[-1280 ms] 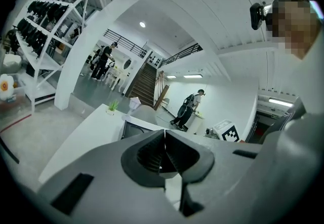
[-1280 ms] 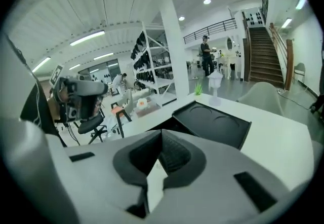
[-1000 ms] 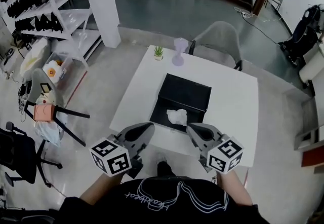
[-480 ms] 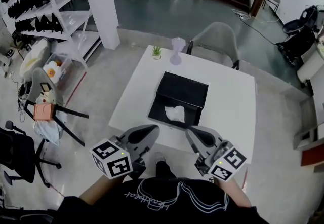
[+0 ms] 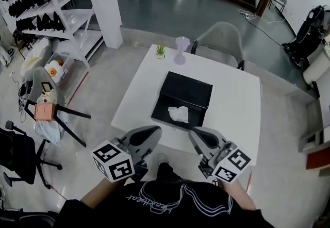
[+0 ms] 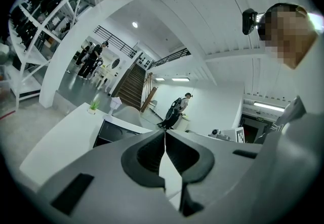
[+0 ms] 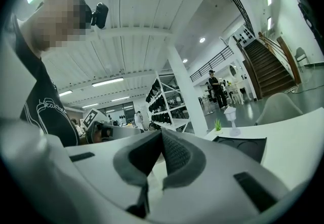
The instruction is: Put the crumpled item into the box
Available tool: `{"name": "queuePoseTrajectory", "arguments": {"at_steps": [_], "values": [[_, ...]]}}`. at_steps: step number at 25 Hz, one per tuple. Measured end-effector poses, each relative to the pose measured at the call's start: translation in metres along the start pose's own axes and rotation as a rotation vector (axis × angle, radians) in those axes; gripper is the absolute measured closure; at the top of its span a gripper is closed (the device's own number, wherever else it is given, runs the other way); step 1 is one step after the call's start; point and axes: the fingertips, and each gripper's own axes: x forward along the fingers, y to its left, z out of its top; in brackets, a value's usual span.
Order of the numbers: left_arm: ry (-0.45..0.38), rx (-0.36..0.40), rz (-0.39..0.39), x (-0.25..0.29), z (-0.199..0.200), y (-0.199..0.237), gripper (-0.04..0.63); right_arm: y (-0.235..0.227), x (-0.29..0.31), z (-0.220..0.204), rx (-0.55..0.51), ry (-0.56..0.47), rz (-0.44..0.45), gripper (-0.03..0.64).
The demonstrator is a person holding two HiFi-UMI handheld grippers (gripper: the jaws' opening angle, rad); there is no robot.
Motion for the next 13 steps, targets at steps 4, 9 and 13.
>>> {"name": "queuePoseTrajectory", "arguments": {"at_steps": [4, 9, 13], "values": [[0.001, -0.001, 0.003, 0.003, -0.002, 0.004, 0.588, -0.002, 0.003, -0.007, -0.004, 0.024, 0.008, 0.614], [0.001, 0.013, 0.007, 0.006, 0.001, 0.010, 0.588, -0.006, 0.009, -0.007, -0.007, 0.031, 0.018, 0.614], [0.002, 0.024, 0.013, 0.008, 0.005, 0.014, 0.588, -0.009, 0.015, -0.004, -0.013, 0.033, 0.028, 0.614]]}}
